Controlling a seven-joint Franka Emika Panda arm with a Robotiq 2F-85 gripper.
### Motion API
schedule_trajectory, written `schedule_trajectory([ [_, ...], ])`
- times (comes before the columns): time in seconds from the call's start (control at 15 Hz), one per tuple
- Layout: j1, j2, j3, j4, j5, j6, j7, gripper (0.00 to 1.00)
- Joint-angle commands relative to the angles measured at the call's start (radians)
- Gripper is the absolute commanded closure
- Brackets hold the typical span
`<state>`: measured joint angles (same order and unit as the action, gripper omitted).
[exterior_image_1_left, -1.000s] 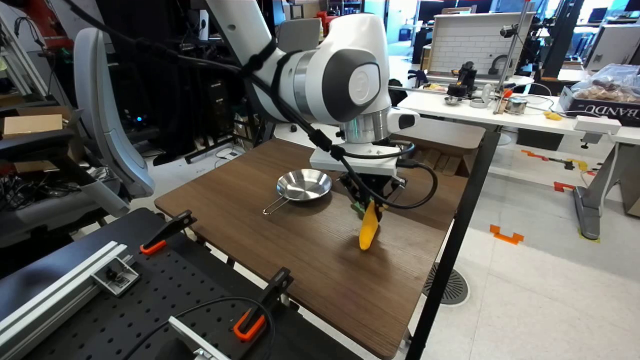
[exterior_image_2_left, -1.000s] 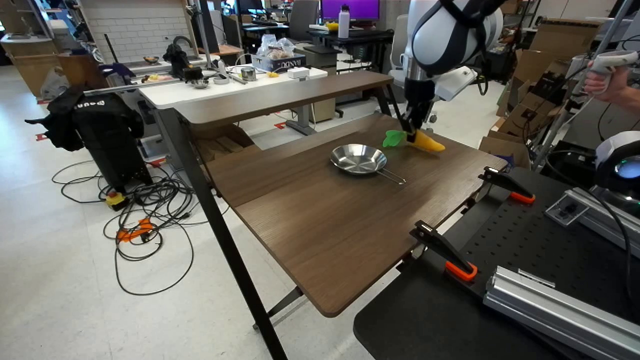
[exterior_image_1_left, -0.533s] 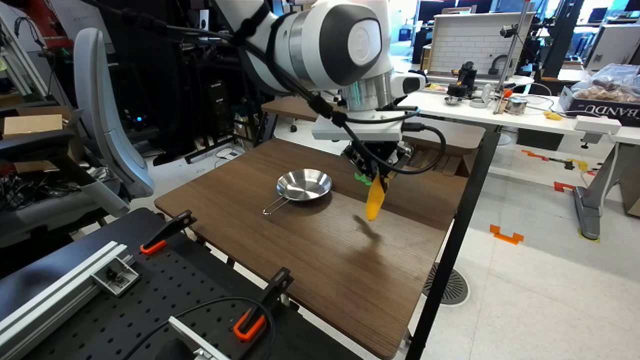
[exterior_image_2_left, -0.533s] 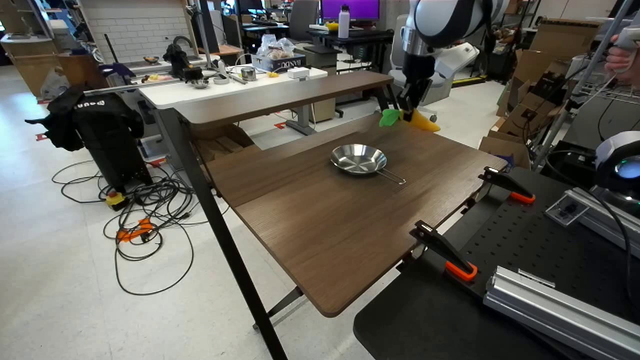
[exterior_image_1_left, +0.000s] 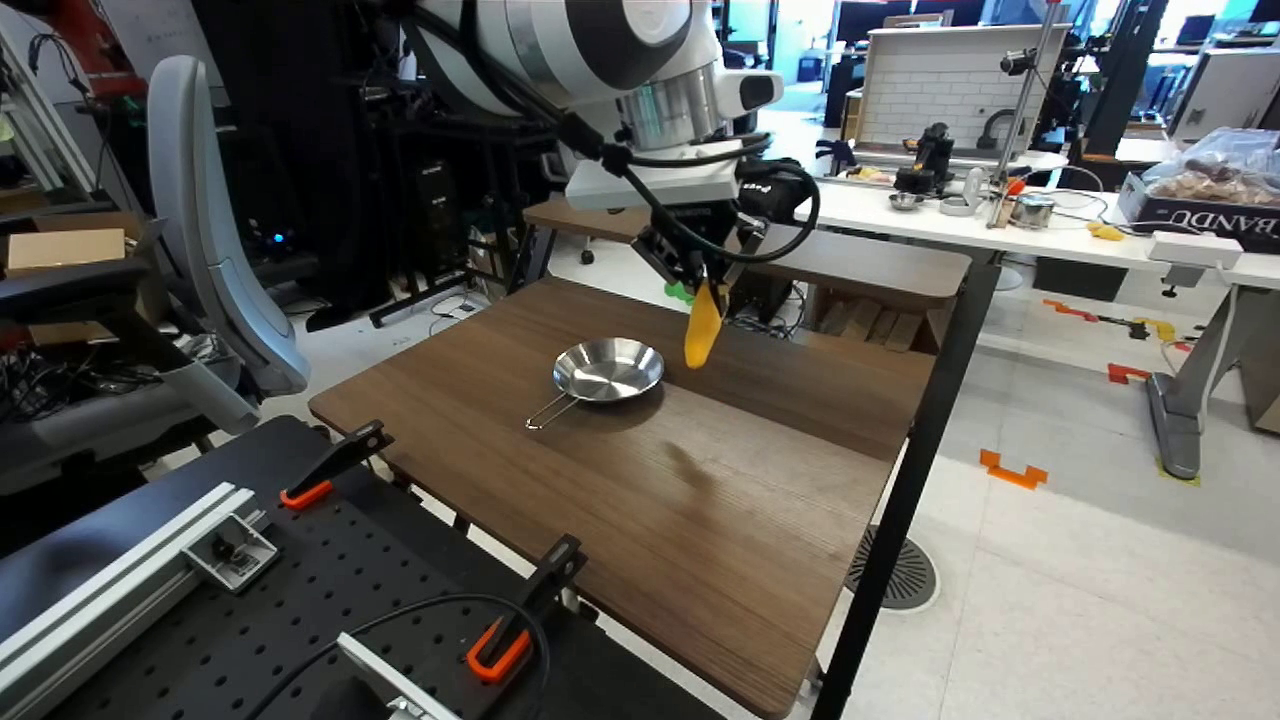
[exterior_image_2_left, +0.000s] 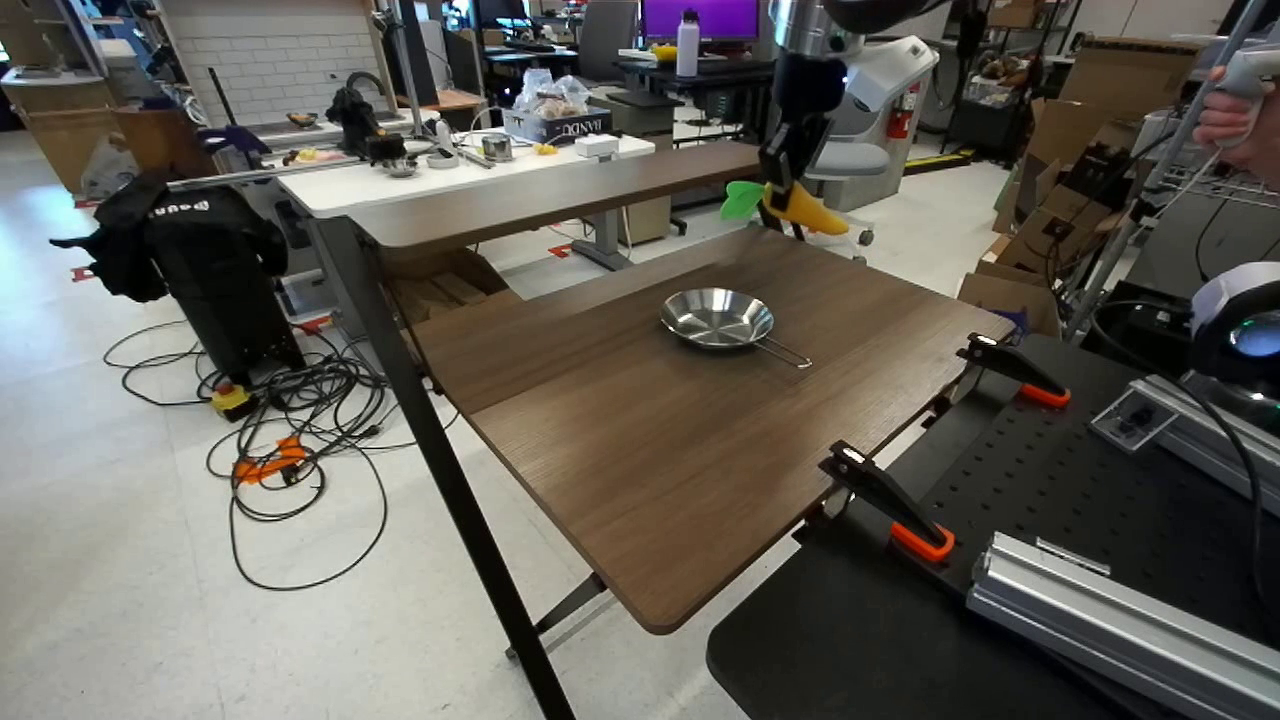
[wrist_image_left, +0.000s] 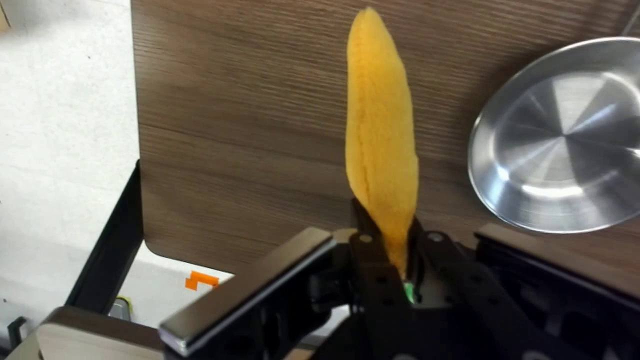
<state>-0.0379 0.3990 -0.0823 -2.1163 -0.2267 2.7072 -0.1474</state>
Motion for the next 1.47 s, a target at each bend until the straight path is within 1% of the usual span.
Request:
schedule_trajectory([
  [0.0, 0.038, -0.023, 0.025, -0.010, -0.002, -0.019, 0.025, 0.97],
  [0.53, 0.111, 0.021, 0.063, 0.033, -0.008, -0.035, 0.054, 0.97],
  [0.87, 0.132, 0.032, 0.067, 0.034, -0.008, -0.038, 0.065, 0.97],
  [0.93, 0.135, 0.033, 0.065, 0.035, -0.007, -0.043, 0.070, 0.63],
  [1.0, 0.134, 0.035, 0.067, 0.036, -0.006, -0.045, 0.067, 0.62],
  [1.07, 0.134, 0.037, 0.068, 0.037, -0.005, -0.048, 0.068, 0.56],
  [1.4, 0.134, 0.035, 0.069, 0.037, -0.004, -0.051, 0.070, 0.19],
])
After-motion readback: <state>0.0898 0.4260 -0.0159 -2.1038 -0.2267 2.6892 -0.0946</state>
